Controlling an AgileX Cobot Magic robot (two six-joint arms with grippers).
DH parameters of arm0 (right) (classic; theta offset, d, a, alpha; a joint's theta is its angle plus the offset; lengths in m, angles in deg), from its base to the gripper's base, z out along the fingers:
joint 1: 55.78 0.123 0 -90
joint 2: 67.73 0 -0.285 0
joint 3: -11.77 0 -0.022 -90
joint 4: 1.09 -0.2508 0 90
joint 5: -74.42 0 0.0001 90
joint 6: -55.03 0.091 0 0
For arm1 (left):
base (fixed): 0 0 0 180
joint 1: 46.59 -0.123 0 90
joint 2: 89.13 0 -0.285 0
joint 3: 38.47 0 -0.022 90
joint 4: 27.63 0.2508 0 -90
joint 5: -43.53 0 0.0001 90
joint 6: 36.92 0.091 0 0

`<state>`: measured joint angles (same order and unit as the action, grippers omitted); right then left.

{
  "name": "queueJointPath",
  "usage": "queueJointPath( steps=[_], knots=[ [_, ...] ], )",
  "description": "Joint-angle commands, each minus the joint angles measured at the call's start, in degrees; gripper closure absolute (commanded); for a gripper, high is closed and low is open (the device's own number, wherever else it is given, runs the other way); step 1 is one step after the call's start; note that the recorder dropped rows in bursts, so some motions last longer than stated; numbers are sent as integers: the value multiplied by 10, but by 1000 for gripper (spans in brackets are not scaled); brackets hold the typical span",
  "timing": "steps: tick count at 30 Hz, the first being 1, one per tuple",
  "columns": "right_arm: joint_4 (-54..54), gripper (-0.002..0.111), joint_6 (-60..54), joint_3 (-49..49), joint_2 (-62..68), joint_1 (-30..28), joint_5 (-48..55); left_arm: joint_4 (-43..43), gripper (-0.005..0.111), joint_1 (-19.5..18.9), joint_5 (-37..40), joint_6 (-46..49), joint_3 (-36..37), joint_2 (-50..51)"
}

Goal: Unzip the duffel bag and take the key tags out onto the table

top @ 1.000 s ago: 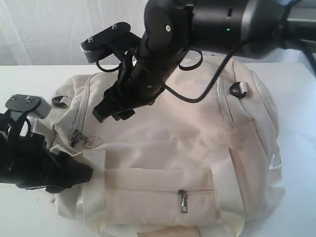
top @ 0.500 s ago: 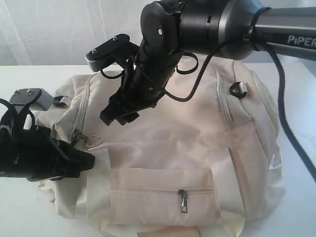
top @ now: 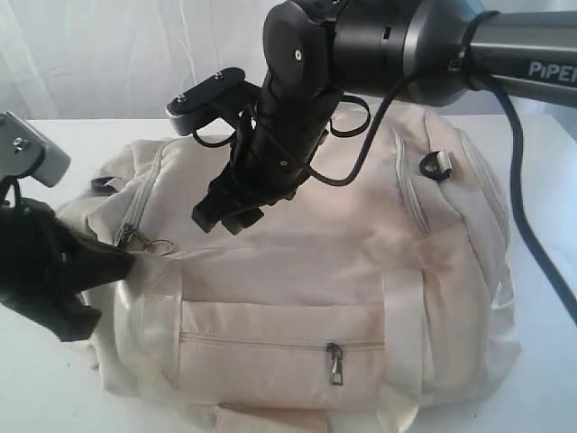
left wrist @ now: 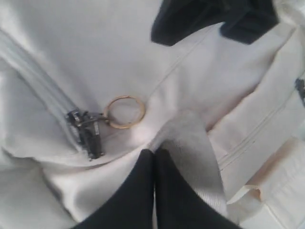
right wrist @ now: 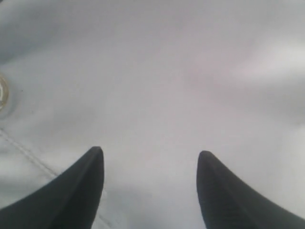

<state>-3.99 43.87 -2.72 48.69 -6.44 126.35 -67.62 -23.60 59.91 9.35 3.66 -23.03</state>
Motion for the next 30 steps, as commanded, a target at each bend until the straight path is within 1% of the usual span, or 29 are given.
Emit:
queueJointPath(
  steps=[1, 3, 4, 6, 10, 11, 13, 14, 16, 18, 20, 27, 30],
  knots=[
    [-2, 54, -6, -3, -2, -3, -2, 121, 107, -39, 9, -151, -5, -44],
    [-2, 54, -6, -3, -2, -3, -9, 122, 107, -45, 34, -167, -5, -54],
    [-6, 54, -6, -3, -2, -3, -17, 116, 107, -45, 64, -167, -5, -59],
    [-39, 54, -16, -3, -2, -3, -26, 87, 107, -45, 103, -167, -4, -59],
    [-156, 54, -94, -3, -2, -3, -39, 53, 107, -45, 110, -165, 12, -59],
    [-211, 54, -134, -3, -2, -3, -44, 43, 107, -45, 110, -165, 22, -59],
    [-262, 54, -161, -3, -2, -3, -49, 39, 107, -45, 110, -165, 28, -59],
    [-278, 52, -173, -5, 0, -3, -49, 36, 107, -45, 110, -165, 29, -59],
    [-305, 44, -191, -5, 1, -3, -50, 36, 107, -45, 110, -165, 29, -59],
    [-321, 40, -199, -5, 1, -2, -57, 31, 107, -45, 110, -165, 29, -59],
    [-322, 40, -207, -5, 5, 3, -75, 24, 107, -45, 110, -165, 29, -59],
    [-322, 40, -289, -5, 27, 34, -108, 18, 107, -45, 110, -163, 29, -59],
    [-321, 40, -296, -5, 33, 43, -115, 18, 107, -45, 109, -163, 29, -59]
  ],
)
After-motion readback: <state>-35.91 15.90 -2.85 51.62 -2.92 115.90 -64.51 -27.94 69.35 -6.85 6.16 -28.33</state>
